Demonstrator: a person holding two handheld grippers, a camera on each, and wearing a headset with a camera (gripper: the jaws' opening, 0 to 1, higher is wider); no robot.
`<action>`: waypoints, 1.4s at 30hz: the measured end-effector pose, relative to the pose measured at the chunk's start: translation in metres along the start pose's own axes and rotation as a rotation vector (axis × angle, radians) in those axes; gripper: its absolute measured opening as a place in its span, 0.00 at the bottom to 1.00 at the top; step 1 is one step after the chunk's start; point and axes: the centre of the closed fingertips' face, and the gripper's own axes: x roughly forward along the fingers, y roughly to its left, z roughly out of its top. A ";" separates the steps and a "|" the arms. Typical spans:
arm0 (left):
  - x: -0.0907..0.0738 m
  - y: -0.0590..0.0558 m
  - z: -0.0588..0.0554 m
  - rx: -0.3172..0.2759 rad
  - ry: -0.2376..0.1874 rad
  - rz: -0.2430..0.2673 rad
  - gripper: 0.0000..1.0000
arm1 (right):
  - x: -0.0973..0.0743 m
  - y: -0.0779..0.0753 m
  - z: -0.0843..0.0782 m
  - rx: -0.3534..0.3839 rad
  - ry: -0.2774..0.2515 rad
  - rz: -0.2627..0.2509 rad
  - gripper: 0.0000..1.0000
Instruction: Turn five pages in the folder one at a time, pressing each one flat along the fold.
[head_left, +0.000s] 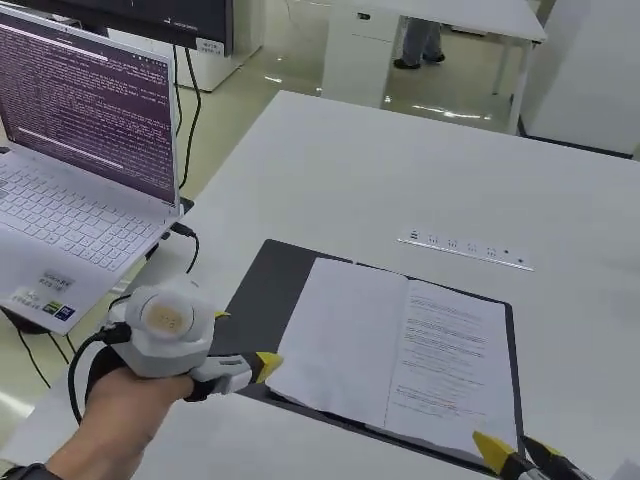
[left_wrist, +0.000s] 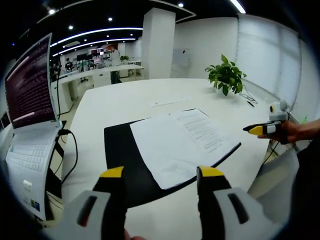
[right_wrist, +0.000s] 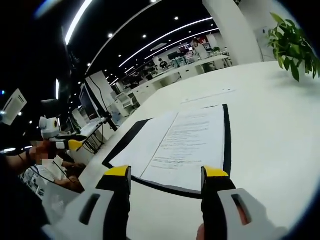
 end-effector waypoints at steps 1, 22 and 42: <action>-0.001 0.000 -0.002 -0.003 0.005 0.001 0.58 | -0.002 -0.002 0.001 0.003 -0.003 -0.004 0.56; -0.009 0.000 0.001 -0.029 -0.026 0.011 0.65 | -0.023 -0.014 0.001 -0.010 0.002 -0.036 0.62; 0.002 -0.019 0.008 -0.013 -0.028 -0.031 0.67 | -0.031 -0.017 -0.001 -0.008 0.012 -0.052 0.64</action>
